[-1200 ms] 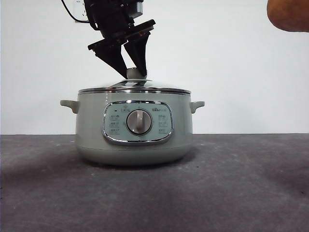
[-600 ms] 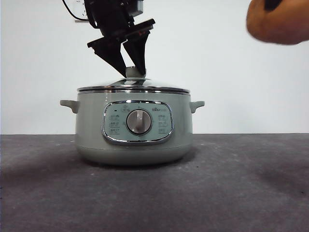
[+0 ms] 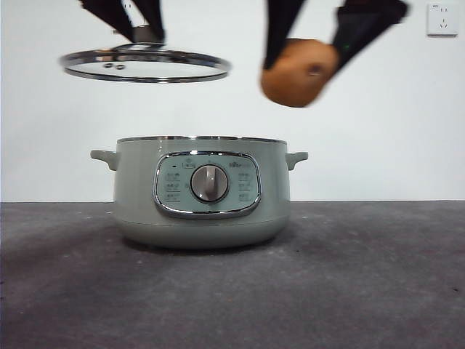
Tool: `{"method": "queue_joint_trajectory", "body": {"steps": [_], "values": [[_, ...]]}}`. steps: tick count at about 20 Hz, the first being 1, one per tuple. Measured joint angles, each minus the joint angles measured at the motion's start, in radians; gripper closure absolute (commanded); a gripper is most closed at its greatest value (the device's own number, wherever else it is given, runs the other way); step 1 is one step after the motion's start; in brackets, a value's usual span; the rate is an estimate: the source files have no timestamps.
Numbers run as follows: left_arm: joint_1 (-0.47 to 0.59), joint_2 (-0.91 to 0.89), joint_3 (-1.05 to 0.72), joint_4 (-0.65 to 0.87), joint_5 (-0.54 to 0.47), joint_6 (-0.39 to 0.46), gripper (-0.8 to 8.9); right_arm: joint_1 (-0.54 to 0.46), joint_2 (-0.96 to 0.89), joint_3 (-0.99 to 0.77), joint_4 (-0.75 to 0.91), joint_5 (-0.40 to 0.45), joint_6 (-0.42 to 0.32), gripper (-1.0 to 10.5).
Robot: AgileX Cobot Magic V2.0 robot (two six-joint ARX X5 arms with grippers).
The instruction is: Pick up the potato,open the lid,put the potato in the pot,close the lid
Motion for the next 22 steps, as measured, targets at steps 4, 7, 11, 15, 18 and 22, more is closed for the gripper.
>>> {"method": "queue_joint_trajectory", "body": {"steps": [4,7,11,15,18,22], "values": [[0.113,-0.029,0.000,-0.029,-0.001,0.018,8.23,-0.016,0.216,0.269,-0.010,-0.009,0.000,9.5],[0.195,-0.039,0.000,-0.033,-0.003,0.026,8.23,-0.034,0.391,0.468,-0.007,-0.009,0.000,9.5],[0.264,-0.039,0.000,-0.043,-0.008,0.028,8.23,-0.059,0.582,0.647,0.011,-0.009,0.000,9.5],[0.304,-0.039,0.000,-0.043,-0.005,0.035,8.23,-0.067,0.704,0.683,0.073,-0.018,0.000,9.5],[0.325,-0.039,0.000,-0.043,-0.005,0.043,8.23,-0.066,0.755,0.683,0.114,-0.027,-0.001,9.5],[0.330,-0.039,0.000,-0.043,-0.005,0.043,8.23,-0.066,0.792,0.685,0.127,-0.026,-0.019,9.5]]}}
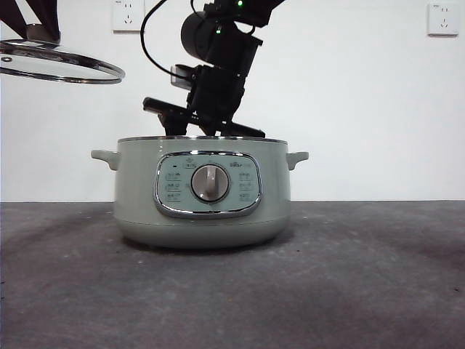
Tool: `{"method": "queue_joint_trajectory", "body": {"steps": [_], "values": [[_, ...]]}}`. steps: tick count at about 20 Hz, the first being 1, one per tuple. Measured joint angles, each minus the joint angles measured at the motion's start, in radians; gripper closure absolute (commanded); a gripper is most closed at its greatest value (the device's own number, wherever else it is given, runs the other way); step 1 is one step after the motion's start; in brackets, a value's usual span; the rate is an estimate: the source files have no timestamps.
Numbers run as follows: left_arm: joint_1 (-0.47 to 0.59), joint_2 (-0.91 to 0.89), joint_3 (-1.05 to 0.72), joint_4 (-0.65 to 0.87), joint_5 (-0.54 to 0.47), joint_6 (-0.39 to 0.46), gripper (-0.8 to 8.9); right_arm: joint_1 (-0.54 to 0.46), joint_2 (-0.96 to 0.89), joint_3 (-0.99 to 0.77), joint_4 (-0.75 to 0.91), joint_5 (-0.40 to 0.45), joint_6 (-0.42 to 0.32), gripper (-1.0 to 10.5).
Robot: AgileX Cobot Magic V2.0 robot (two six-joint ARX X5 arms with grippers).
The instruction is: Pick up the potato,open the lid,put the potato in the pot,close the lid
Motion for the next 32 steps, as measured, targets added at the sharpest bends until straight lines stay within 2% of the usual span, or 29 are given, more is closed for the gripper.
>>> {"method": "queue_joint_trajectory", "body": {"steps": [4,5,6,7,8,12,14,16,17,19,20,22,28,32], "values": [[0.000,0.000,0.000,0.000,0.024,0.000,8.23,0.000,0.005,0.000,-0.023,0.025,-0.023,9.3],[0.000,0.000,0.000,0.000,0.038,0.000,8.23,0.000,0.005,0.000,-0.029,0.025,-0.023,7.9],[0.000,0.000,0.000,0.000,0.048,0.000,8.23,0.000,0.005,0.000,-0.040,0.035,-0.023,5.1],[0.000,0.000,0.000,0.000,0.051,0.000,8.23,0.001,0.005,0.001,-0.045,0.065,-0.023,3.0],[0.000,0.000,0.000,0.000,0.053,0.000,8.23,0.002,0.005,0.003,-0.051,0.079,-0.023,2.6],[-0.006,0.000,0.000,-0.023,0.053,0.000,8.23,0.013,0.000,0.003,-0.064,0.089,-0.023,2.6],[-0.008,0.000,0.000,-0.049,0.061,0.000,8.23,0.022,-0.040,0.003,-0.067,0.093,-0.023,2.6],[-0.008,0.000,0.000,-0.051,0.125,0.000,8.23,0.027,-0.129,0.003,-0.094,0.096,-0.023,3.0],[-0.009,0.000,0.000,-0.051,0.148,-0.001,8.23,0.029,-0.177,0.005,-0.122,0.103,-0.024,4.8],[-0.023,0.000,0.000,-0.051,0.150,-0.001,8.23,0.034,-0.248,0.007,-0.210,0.177,-0.034,8.9],[-0.029,0.000,0.000,-0.051,0.149,-0.001,8.23,0.034,-0.269,0.007,-0.259,0.214,-0.047,9.6],[-0.047,0.000,0.000,-0.051,0.147,-0.001,8.23,0.034,-0.306,0.007,-0.343,0.264,-0.073,9.6],[-0.148,0.030,0.000,-0.049,0.149,-0.011,8.23,0.035,-0.491,0.002,-0.420,0.269,-0.121,9.6],[-0.230,0.132,0.000,-0.048,0.147,-0.028,8.23,0.035,-0.646,-0.112,-0.421,0.269,-0.150,9.6]]}}
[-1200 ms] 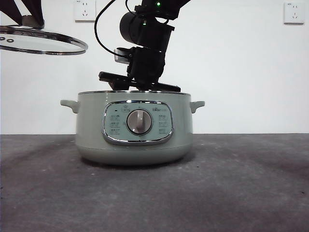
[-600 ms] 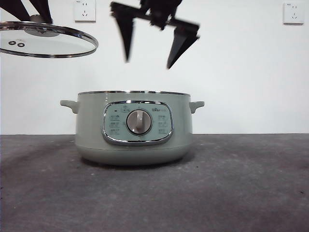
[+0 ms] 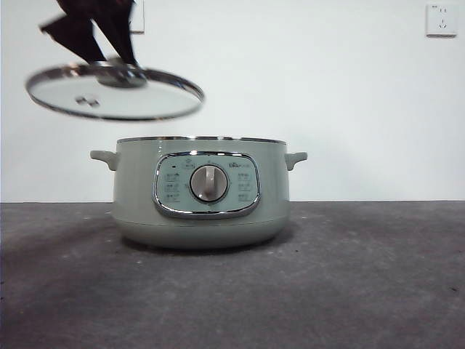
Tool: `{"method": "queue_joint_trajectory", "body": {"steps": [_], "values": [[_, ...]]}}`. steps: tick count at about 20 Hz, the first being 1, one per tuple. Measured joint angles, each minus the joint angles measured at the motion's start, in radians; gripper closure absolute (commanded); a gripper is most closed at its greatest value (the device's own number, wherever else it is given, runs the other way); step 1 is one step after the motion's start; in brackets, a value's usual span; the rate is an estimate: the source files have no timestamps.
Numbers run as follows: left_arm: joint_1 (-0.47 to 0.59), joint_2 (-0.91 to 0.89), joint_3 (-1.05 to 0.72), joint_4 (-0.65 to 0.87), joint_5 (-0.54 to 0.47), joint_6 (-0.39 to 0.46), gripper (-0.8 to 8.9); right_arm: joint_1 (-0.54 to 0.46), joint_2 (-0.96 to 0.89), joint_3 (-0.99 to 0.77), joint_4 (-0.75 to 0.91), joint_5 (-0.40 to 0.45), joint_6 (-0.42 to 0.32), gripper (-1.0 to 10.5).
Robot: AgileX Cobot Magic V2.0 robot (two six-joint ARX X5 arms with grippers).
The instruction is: Pick up the potato,open the lid,put the potato in the pot,close the lid
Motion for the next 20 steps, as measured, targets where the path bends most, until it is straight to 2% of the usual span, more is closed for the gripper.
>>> {"method": "queue_joint_trajectory", "body": {"steps": [3,6,11,15,20], "values": [[-0.068,0.048,-0.001,0.010,-0.003,0.000,8.23,0.000,-0.148,-0.193,0.008,-0.001,-0.004,9.6],[-0.124,0.069,-0.001,0.022,-0.004,0.000,8.23,0.000,-0.317,-0.425,0.121,0.000,-0.007,9.6],[-0.196,0.073,-0.001,0.044,-0.014,-0.005,8.23,0.000,-0.526,-0.767,0.208,-0.007,0.016,9.6],[-0.225,0.073,-0.001,0.046,-0.054,-0.008,8.23,0.000,-0.631,-0.879,0.292,-0.097,0.053,9.6],[-0.232,0.107,-0.001,0.077,-0.054,-0.024,8.23,0.000,-0.649,-0.883,0.249,-0.122,0.083,9.6]]}}
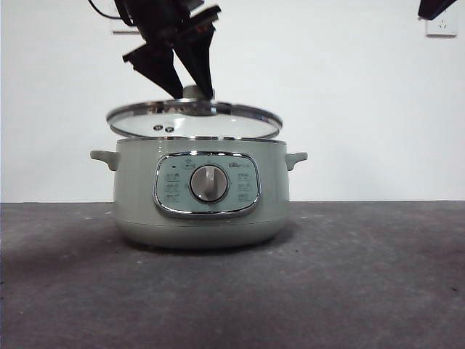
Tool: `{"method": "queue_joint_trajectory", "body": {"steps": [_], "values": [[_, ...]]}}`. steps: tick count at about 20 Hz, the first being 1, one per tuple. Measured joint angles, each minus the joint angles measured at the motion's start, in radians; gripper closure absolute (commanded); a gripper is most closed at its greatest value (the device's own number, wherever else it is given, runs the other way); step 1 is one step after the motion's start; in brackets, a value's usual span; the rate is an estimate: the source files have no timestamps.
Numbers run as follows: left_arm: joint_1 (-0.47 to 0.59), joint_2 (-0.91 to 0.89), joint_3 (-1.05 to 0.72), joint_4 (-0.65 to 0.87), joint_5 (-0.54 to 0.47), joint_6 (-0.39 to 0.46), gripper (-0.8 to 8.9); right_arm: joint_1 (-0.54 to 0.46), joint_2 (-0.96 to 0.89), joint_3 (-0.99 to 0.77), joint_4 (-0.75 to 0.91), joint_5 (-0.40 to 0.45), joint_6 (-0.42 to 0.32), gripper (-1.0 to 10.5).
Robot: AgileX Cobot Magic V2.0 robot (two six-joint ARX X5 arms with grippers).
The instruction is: Pick up the potato,open the lid,put the potato in the pot,close the lid
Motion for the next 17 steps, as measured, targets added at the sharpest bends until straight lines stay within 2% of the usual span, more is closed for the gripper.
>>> {"method": "queue_joint_trajectory", "body": {"steps": [6,10,15,17], "values": [[-0.004,0.033,0.010,0.019,0.003,-0.008,8.23,0.000,-0.001,-0.001,0.001,-0.008,0.000,9.6],[-0.011,0.049,0.019,0.036,-0.058,-0.006,8.23,0.000,-0.001,-0.001,0.001,-0.009,0.000,9.6],[-0.018,0.055,0.021,0.035,-0.067,-0.002,8.21,0.000,-0.001,-0.001,0.016,-0.010,0.000,9.6],[-0.023,0.055,0.021,0.035,-0.067,-0.002,7.64,0.000,-0.001,-0.001,0.032,-0.010,0.000,9.6]]}}
